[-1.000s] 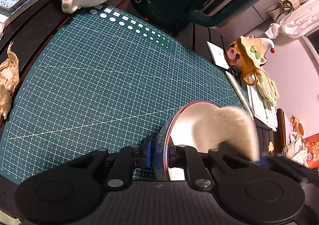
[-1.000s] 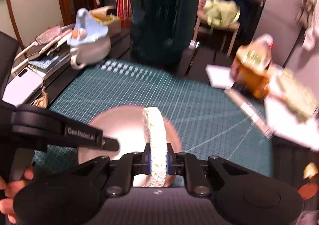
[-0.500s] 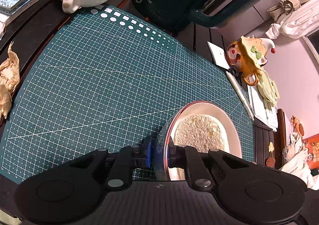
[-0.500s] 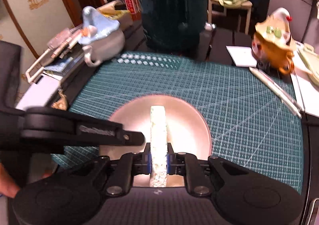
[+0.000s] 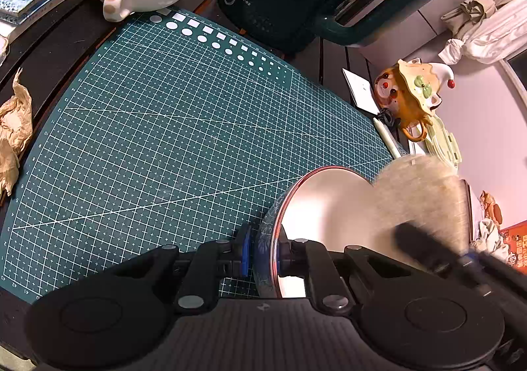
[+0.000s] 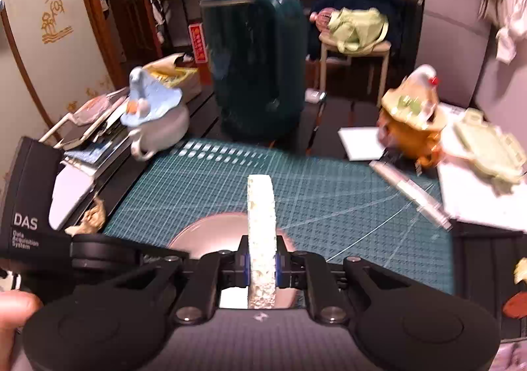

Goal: Clean bowl
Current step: 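Hold the bowl with the left tool while the right tool rubs the sponge around the bottom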

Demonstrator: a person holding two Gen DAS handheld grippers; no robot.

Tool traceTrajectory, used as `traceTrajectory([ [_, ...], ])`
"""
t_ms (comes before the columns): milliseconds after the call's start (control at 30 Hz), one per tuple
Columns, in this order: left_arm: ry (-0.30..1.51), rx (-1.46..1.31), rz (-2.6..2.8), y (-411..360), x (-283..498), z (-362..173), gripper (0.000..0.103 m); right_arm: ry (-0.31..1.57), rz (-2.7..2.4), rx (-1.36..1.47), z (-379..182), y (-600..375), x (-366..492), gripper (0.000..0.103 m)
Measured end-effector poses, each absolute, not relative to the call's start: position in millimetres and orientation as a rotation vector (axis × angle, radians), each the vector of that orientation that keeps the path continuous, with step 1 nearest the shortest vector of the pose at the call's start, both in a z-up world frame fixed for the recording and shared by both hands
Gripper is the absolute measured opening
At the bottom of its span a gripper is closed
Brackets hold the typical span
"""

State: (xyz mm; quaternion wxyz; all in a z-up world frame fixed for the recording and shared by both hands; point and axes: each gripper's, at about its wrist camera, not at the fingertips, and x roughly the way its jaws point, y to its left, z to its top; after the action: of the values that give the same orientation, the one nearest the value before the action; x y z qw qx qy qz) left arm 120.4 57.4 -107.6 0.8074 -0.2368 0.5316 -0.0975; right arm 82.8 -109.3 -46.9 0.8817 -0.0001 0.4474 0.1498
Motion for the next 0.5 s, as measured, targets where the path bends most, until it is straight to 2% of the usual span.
traceTrajectory([
  [233, 1.138, -0.504, -0.215, 59, 121, -108, 0.012, 1.017, 0.294, -0.031, -73, -103, 90, 0.011],
  [500, 1.142, -0.508, -0.214, 59, 121, -108, 0.012, 0.854, 0.199, -0.102, -31, -111, 71, 0.011],
])
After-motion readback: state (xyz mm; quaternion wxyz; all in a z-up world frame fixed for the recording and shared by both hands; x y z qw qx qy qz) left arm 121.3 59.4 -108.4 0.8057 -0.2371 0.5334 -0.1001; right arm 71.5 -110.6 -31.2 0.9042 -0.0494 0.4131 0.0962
